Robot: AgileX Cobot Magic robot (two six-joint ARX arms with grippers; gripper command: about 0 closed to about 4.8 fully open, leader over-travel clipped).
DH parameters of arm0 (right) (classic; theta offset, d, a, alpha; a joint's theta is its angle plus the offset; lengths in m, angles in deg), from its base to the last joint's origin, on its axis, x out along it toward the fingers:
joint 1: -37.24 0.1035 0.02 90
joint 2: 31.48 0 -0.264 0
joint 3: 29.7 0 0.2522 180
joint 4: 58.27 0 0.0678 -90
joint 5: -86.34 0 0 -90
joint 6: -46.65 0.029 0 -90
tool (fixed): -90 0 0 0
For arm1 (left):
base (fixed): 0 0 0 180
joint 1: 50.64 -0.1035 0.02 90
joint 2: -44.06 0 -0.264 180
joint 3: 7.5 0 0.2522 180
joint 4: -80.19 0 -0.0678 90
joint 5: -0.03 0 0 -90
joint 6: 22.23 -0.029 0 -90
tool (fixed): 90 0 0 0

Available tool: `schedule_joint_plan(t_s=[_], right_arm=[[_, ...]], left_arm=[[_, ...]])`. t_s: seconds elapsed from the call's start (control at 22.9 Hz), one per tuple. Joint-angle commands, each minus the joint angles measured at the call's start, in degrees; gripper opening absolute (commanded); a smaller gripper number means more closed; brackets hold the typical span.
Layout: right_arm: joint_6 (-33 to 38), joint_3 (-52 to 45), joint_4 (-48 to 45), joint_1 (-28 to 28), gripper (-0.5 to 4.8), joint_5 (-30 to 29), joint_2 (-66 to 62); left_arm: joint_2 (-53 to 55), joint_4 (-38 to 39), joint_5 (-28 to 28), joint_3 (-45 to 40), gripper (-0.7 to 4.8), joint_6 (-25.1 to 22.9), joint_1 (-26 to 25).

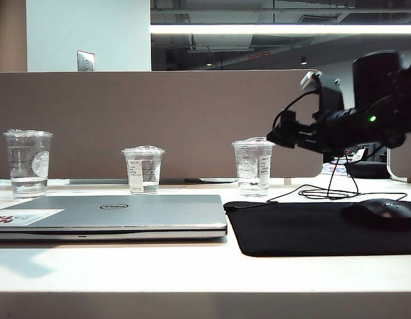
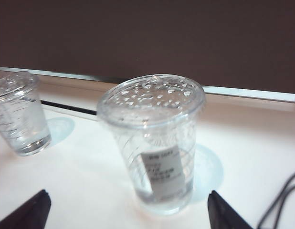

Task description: Pick up the coffee cup on the right and place it on the right side of the laptop.

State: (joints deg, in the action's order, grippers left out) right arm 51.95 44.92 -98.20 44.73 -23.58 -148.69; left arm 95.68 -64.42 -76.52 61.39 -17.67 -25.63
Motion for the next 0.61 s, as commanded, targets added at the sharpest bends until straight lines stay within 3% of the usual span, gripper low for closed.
schedule_joint_plan(t_s=[0.04, 0.61], right_arm=[[-0.33, 6.58, 0.66, 0.81, 4.79, -1.01, -4.44], [-2.78, 20.17, 5.68, 1.97, 4.79, 1.73, -15.45]], left_arm=[[-0.04, -1.16, 0.81, 0.37, -0.05, -0.02, 0.04], [0.0, -1.16, 0.94, 0.37, -0.05, -0.02, 0.04]])
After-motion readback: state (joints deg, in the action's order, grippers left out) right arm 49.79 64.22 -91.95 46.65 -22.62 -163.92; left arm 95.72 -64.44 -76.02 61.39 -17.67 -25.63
